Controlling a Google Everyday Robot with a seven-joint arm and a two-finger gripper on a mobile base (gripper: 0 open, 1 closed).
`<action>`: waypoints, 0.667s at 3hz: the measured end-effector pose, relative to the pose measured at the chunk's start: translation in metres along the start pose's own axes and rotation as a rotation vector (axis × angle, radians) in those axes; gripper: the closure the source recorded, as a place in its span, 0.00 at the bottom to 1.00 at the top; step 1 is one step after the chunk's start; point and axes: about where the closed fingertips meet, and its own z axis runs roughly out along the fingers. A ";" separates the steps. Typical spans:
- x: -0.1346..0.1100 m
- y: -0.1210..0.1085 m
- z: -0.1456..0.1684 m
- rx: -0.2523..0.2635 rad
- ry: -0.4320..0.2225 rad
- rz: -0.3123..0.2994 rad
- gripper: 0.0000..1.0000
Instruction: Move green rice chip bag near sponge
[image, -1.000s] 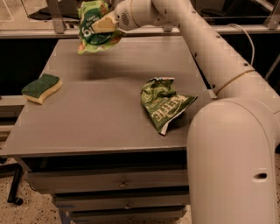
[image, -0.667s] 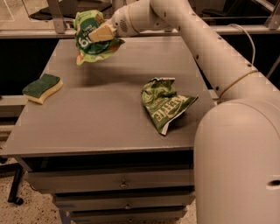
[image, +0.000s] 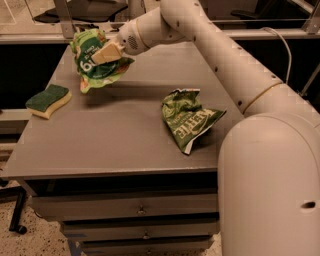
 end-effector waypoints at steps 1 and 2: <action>0.005 0.011 0.016 -0.049 0.012 -0.015 1.00; 0.012 0.020 0.026 -0.089 0.024 -0.020 0.82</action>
Offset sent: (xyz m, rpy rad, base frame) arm -0.0221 0.0240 -0.0298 -0.0253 0.0363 0.1216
